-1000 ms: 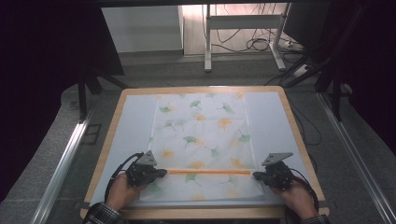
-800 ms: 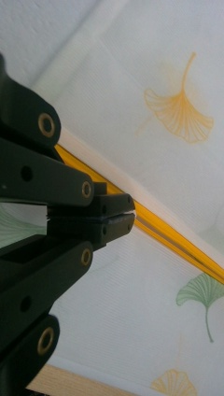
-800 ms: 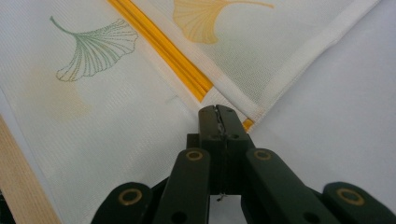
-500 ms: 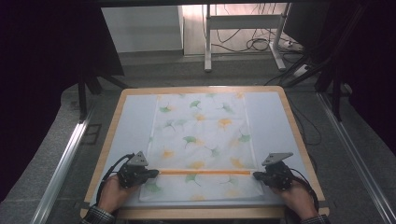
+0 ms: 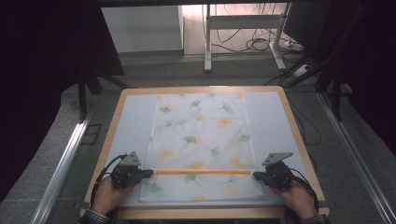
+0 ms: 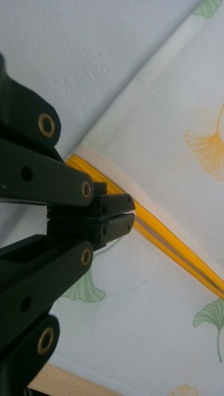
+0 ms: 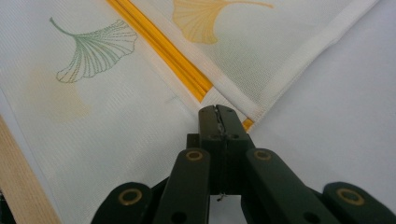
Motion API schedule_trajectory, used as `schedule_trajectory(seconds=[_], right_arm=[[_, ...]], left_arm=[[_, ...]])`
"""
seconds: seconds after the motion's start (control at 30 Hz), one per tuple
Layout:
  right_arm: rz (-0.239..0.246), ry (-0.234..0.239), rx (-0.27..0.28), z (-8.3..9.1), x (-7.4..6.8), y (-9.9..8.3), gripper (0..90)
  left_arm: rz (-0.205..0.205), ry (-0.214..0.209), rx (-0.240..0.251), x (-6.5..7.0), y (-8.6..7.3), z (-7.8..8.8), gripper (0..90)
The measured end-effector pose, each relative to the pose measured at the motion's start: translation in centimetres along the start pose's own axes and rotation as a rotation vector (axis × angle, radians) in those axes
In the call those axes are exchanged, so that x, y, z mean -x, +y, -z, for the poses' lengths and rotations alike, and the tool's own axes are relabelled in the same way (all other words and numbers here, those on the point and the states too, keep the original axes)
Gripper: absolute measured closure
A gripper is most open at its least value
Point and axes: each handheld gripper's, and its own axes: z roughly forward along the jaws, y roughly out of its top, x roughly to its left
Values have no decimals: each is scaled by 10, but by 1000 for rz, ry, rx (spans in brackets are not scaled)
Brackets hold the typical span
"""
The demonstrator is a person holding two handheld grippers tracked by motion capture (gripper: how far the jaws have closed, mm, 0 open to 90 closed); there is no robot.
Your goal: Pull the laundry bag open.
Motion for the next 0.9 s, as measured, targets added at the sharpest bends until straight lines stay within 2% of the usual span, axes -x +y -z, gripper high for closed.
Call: schedule_trajectory(seconds=[0.9], right_arm=[[3, -6, -2, 0, -1, 0, 893]], left_arm=[[51, 35, 11, -12, -17, 16, 900]])
